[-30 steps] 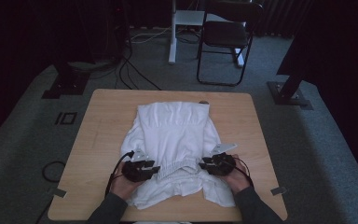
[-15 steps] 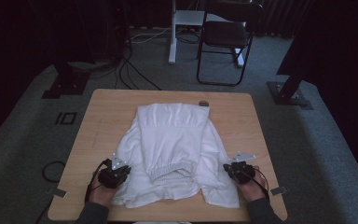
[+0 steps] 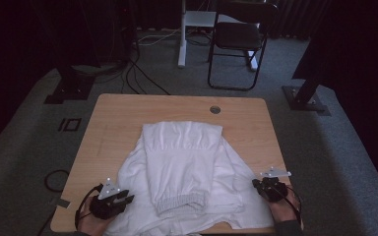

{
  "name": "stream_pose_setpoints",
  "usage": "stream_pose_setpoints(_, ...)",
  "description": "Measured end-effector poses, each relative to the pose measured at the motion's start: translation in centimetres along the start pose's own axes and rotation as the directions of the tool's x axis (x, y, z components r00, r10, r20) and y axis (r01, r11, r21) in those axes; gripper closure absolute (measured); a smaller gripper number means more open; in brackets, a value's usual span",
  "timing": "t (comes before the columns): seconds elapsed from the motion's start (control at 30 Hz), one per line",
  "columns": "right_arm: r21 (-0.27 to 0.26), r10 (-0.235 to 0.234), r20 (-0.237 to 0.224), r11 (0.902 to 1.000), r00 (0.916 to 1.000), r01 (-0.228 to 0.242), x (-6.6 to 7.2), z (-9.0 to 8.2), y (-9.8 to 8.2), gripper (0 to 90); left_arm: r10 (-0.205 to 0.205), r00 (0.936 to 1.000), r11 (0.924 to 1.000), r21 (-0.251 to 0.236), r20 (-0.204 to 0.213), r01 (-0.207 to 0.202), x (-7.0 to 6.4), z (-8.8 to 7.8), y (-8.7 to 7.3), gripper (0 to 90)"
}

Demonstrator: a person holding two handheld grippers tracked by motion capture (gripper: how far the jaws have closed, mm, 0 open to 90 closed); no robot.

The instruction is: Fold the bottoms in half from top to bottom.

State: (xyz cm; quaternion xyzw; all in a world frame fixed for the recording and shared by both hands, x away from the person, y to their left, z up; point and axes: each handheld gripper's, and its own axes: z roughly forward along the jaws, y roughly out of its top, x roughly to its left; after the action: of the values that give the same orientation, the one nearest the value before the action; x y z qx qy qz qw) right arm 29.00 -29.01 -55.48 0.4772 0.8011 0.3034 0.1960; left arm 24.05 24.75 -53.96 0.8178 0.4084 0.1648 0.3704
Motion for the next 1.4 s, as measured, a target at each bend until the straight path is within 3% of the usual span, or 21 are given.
stream_pose_setpoints(0.07,-0.032,0.015,-0.006,0.9994,0.9999,-0.015,-0.1,0.1,0.7,73.6,-0.023,0.9993,0.9983,-0.054,-0.030,0.021,0.9,-0.4,1.2,58.7)
stream_pose_setpoints(0.17,-0.094,0.030,-0.043,0.9950,0.9986,-0.034,-0.2,0.3,2.7,64.8,-0.042,0.9958,0.9935,-0.109,-0.082,0.033,2.8,-0.4,3.8,55.4)
stream_pose_setpoints(0.27,-0.130,0.030,-0.083,0.9907,0.9961,-0.041,-0.4,1.0,5.1,60.4,-0.044,0.9924,0.9911,-0.130,-0.115,0.028,4.4,0.2,6.0,53.7)
stream_pose_setpoints(0.4,-0.163,0.017,-0.116,0.9859,0.9931,-0.036,-0.4,2.2,8.1,57.7,-0.052,0.9901,0.9910,-0.129,-0.131,0.035,6.4,1.6,9.1,49.3)
stream_pose_setpoints(0.67,-0.221,-0.030,-0.143,0.9753,0.9893,-0.002,0.3,4.7,13.4,51.3,-0.079,0.9882,0.9900,-0.126,-0.131,0.062,8.8,5.6,13.7,42.5)
stream_pose_setpoints(0.8,-0.232,-0.022,-0.140,0.9726,0.9899,-0.011,0.3,6.2,15.6,48.4,-0.119,0.9824,0.9883,-0.112,-0.144,0.103,10.0,7.9,15.1,39.3)
stream_pose_setpoints(0.97,-0.233,0.028,-0.136,0.9708,0.9903,-0.059,-0.4,8.5,17.8,43.3,-0.174,0.9759,0.9814,-0.106,-0.132,0.161,11.3,10.8,16.3,37.7)
stream_pose_setpoints(1.03,-0.218,0.050,-0.131,0.9727,0.9901,-0.078,-0.7,9.4,18.5,40.5,-0.201,0.9728,0.9772,-0.094,-0.116,0.190,11.5,11.8,16.8,36.2)
stream_pose_setpoints(1.13,-0.200,0.076,-0.133,0.9744,0.9882,-0.102,-1.0,10.9,19.2,37.2,-0.198,0.9708,0.9792,-0.074,-0.136,0.189,11.6,13.3,17.2,33.3)
stream_pose_setpoints(1.23,-0.158,0.097,-0.124,0.9805,0.9875,-0.116,-1.1,12.6,19.8,35.1,-0.231,0.9603,0.9730,-0.035,-0.157,0.228,12.0,14.8,17.2,32.5)
stream_pose_setpoints(1.37,-0.122,0.119,-0.125,0.9834,0.9850,-0.134,-1.1,14.3,20.1,32.2,-0.234,0.9570,0.9716,-0.008,-0.172,0.236,12.3,16.0,17.4,32.6)
stream_pose_setpoints(1.4,-0.113,0.125,-0.127,0.9838,0.9840,-0.140,-1.0,14.7,20.2,31.6,-0.249,0.9538,0.9679,-0.006,-0.169,0.251,12.5,16.5,17.2,32.6)
